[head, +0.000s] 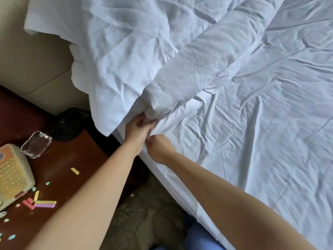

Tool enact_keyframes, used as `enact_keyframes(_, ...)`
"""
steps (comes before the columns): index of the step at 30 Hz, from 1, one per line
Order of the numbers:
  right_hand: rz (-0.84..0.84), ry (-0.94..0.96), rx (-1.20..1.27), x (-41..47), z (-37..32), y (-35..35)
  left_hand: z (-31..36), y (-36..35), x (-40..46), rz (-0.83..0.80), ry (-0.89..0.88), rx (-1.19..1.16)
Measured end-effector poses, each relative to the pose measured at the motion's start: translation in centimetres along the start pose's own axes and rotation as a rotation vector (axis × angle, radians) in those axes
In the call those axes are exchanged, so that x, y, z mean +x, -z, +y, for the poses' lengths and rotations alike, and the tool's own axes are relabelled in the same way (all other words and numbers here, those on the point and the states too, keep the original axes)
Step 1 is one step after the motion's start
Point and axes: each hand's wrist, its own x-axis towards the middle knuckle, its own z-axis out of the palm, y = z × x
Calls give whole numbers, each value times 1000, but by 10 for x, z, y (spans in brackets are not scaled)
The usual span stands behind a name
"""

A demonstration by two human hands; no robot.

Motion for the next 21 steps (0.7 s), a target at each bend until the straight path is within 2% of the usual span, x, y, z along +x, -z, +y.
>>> enact_keyframes(3, -112, -16, -72, 7, 14, -4, -20, 5, 11, 54, 149, -1)
enact_keyframes(5, -125, -23, -73, 10, 22, 1, -19, 0, 11, 17, 213, -6)
enact_keyframes(8, 30, 84, 25, 13, 9, 11, 2, 1, 8, -44, 189, -95)
enact_keyframes(10, 73, 114, 46, 13, 4, 2, -8, 14, 8, 20, 157, -180)
enact_keyframes(12, -90, 10, -60, 8, 13, -20, -41, 23, 4, 100, 180, -248)
enact_keyframes(13, -201, -71, -92, 0, 20, -36, -59, 22, -1, 109, 246, -243)
enact_keyframes(15, -339, -103, -213, -12, 27, -62, -72, 19, -4, 147, 319, -176)
enact_keyframes(18, -302, -219, -51, -21, 37, -71, -60, 20, 0, 94, 291, -55)
enact_keyframes(21, -239, -298, 1, -26, 48, -54, -47, 27, -10, 102, 287, -19)
